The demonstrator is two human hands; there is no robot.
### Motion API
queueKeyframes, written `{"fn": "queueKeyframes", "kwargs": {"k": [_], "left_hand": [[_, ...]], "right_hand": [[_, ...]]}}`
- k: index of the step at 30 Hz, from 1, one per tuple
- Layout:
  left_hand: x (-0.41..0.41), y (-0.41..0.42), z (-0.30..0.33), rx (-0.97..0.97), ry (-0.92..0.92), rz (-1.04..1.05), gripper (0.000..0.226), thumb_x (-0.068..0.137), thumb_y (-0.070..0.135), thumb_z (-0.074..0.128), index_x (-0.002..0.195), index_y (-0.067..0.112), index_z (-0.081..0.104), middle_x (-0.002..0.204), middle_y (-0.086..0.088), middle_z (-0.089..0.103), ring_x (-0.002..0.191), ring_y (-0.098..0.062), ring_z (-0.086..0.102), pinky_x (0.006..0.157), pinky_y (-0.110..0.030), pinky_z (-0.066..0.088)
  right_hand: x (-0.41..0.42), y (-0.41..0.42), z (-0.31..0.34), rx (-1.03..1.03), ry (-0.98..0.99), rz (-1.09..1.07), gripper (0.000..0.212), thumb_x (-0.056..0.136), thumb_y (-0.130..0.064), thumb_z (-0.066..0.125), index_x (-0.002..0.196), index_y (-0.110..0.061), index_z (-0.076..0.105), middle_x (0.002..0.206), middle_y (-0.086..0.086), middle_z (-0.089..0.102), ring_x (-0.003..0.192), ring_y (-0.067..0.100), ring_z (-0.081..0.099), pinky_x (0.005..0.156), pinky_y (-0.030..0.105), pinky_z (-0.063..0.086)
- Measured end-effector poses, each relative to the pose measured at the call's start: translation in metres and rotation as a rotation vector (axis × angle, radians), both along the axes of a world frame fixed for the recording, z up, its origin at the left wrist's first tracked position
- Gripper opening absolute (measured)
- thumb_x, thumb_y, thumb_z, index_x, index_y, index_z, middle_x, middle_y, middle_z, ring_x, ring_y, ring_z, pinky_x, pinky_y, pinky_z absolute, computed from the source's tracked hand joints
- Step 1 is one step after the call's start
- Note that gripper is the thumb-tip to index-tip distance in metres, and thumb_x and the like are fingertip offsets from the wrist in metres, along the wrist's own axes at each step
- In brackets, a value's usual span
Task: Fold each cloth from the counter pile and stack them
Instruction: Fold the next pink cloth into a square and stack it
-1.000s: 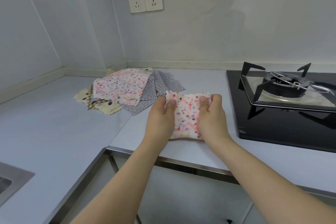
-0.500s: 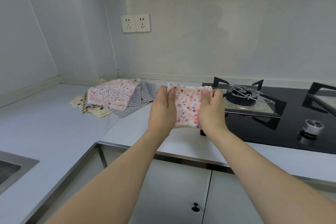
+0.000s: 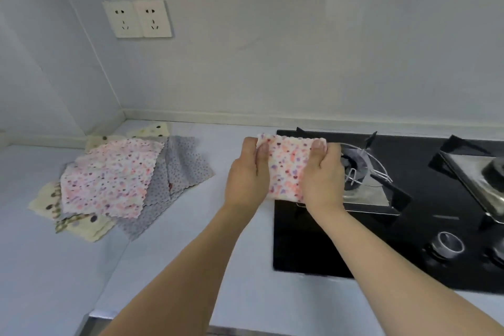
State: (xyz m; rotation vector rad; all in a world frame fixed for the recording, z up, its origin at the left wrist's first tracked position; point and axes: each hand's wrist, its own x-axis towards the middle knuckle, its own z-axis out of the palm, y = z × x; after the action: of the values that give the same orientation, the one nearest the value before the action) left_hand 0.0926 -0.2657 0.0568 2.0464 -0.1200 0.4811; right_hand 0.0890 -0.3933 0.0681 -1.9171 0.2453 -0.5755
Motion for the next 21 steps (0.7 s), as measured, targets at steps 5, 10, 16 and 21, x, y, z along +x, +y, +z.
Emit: {"fn": "queueKeyframes", "kwargs": {"k": [5, 10, 16, 21], "left_hand": [[-0.02, -0.058, 0.087, 0.059, 0.135, -0.123, 0.017, 0.103, 0.041, 0.03, 0.096, 0.025, 0.036, 0.053, 0.002, 0.042, 0.048, -0.019, 0.04, 0.047, -0.031, 0.033], [-0.025, -0.119, 0.128, 0.075, 0.184, -0.231, 0.018, 0.103, 0.039, 0.031, 0.094, 0.024, 0.036, 0.057, 0.0, 0.045, 0.051, -0.018, 0.043, 0.048, -0.033, 0.037], [-0.019, -0.217, 0.123, 0.077, 0.323, -0.334, 0.02, 0.102, 0.039, 0.037, 0.099, 0.022, 0.045, 0.058, 0.008, 0.043, 0.051, -0.009, 0.043, 0.053, -0.028, 0.036], [-0.002, -0.32, 0.12, -0.059, 0.416, -0.338, 0.024, 0.1, 0.035, 0.046, 0.08, 0.021, 0.045, 0.056, 0.01, 0.036, 0.05, -0.009, 0.034, 0.057, -0.033, 0.041]], "right_hand": [[-0.037, -0.056, 0.089, -0.01, 0.174, -0.112, 0.035, 0.101, -0.047, 0.022, 0.101, -0.016, 0.038, 0.079, 0.0, 0.053, 0.069, 0.015, 0.052, 0.058, 0.031, 0.04], [-0.059, -0.113, 0.129, 0.081, 0.221, -0.207, 0.03, 0.103, -0.041, 0.027, 0.106, -0.013, 0.037, 0.077, -0.004, 0.051, 0.066, 0.007, 0.05, 0.054, 0.024, 0.039], [-0.061, -0.216, 0.125, 0.207, 0.285, -0.253, 0.037, 0.101, -0.044, 0.031, 0.11, -0.011, 0.044, 0.082, -0.004, 0.052, 0.074, 0.01, 0.052, 0.058, 0.024, 0.037], [-0.049, -0.338, 0.126, 0.887, 0.631, -0.109, 0.037, 0.099, -0.041, 0.041, 0.11, -0.011, 0.058, 0.102, 0.006, 0.069, 0.095, 0.025, 0.067, 0.075, 0.035, 0.054]]}}
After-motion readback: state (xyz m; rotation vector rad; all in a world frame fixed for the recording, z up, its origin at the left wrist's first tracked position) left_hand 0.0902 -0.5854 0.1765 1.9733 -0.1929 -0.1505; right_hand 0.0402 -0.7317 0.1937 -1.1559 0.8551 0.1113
